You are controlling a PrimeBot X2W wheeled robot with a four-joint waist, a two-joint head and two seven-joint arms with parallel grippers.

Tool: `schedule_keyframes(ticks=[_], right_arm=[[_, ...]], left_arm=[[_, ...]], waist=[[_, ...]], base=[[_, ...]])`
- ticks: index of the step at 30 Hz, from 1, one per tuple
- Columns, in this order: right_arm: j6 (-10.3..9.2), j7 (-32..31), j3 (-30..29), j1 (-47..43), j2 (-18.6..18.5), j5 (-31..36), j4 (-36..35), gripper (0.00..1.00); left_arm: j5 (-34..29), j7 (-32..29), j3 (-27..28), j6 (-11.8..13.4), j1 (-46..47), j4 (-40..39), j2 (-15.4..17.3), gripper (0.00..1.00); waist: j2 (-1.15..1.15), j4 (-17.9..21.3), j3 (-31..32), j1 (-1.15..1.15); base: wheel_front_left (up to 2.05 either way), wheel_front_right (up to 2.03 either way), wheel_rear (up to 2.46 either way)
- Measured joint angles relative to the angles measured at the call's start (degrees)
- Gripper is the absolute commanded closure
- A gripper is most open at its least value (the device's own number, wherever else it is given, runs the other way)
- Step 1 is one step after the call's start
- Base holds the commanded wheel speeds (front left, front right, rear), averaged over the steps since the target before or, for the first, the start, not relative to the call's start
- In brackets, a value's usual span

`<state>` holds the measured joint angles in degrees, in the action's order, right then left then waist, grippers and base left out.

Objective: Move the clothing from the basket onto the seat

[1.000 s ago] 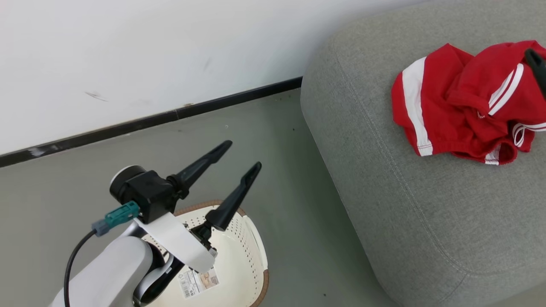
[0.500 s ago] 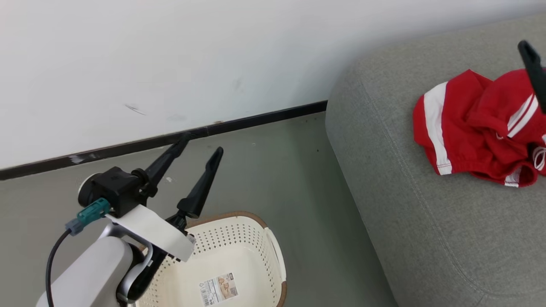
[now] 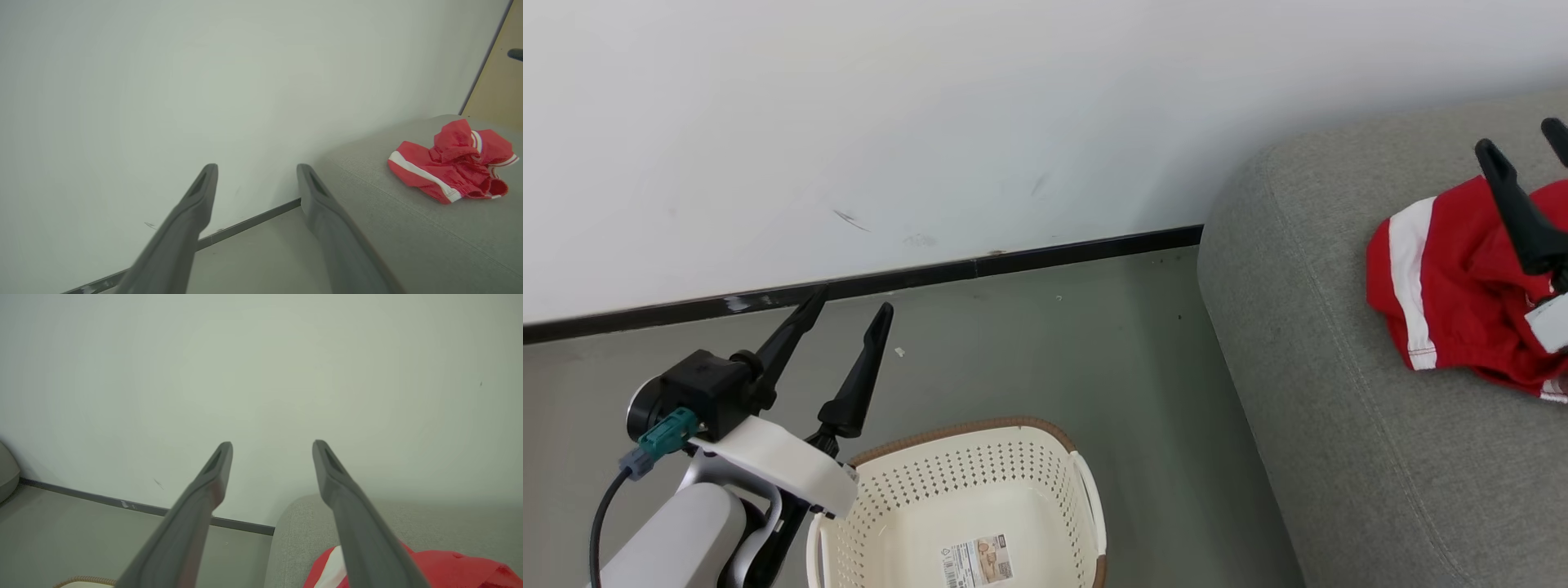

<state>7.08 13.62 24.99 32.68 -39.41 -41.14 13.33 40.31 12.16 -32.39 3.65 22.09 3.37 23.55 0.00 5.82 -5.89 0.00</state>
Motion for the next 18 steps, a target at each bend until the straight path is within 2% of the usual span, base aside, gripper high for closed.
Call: schedule_keyframes(ticks=[13,18], right_arm=[[0.00,0.57,-1.21,-8.26,6.21,1.48,-2.60,0.00],[0.00,0.58,-1.87,-11.58,8.00,2.55,-3.30,0.00]], left_arm=[[1.41,1.11,4.45,3.67,-4.22,2.76,0.11,0.00],[2.40,1.63,5.92,4.33,-5.71,3.21,-0.32,0.00]], waist=[[0.00,-3.75,2.15,0.00],[0.00,-4.80,2.74,0.00]], base=[[0.00,0.00,0.00],[0.00,0.00,0.00]])
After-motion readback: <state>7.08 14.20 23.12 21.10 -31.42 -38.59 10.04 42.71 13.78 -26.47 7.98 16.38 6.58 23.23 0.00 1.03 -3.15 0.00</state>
